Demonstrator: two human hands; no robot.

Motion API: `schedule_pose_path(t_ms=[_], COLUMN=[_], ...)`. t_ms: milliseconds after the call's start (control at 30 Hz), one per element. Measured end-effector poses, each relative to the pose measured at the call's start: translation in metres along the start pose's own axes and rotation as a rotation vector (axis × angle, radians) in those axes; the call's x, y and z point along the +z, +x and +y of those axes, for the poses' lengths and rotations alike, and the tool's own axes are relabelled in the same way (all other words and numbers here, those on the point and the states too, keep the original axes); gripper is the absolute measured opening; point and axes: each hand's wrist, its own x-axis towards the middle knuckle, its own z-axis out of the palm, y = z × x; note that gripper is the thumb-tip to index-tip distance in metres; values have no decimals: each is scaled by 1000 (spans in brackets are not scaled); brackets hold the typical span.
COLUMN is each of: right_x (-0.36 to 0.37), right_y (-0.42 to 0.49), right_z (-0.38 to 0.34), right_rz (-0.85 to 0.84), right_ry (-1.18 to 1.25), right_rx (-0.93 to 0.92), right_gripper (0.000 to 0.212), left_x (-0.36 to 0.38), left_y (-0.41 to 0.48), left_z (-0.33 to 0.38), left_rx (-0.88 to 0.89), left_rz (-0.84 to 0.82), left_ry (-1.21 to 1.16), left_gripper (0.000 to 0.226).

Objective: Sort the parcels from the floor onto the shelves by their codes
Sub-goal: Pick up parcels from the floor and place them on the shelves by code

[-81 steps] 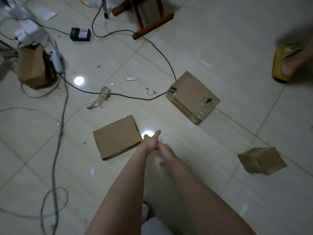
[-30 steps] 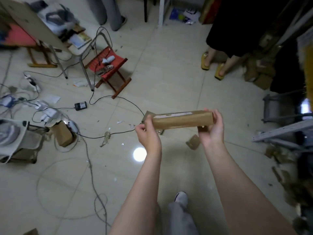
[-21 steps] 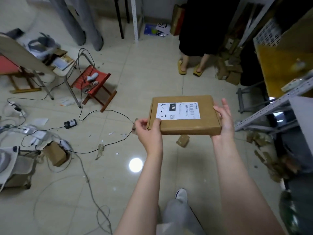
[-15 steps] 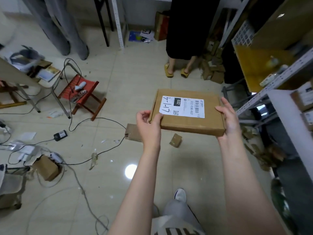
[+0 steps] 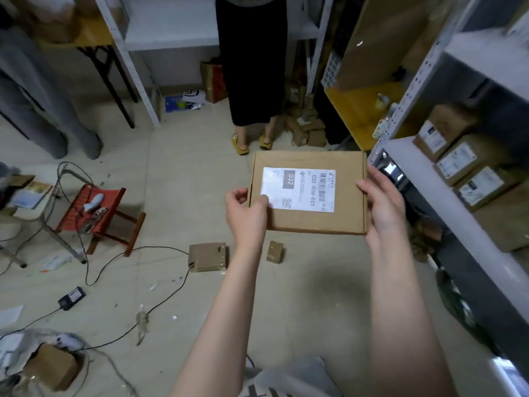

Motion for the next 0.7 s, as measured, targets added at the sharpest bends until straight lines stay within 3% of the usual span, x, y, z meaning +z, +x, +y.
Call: schedule_pose_path(t_ms=[267,400,567,700], right_x=[-79,-121,-171,-210], right_y=[14,28,32,23], right_z=[-117,-182,-265,-322], right_rz=[41,98,165,251], right_ry=[-153,-197,-301,-431], right_rx=[-230,-390,-561,-672], right_gripper=[31,30,27,26], left_x=[88,139,205,253], left_y=[-47,-76,-116,-157], left_z=[46,76,102,126], left_rx=[-17,85,151,166], left_rz=[-360,-555,-706,-800], left_ry=[14,-11,-110,-176], left_gripper=[53,70,59,63])
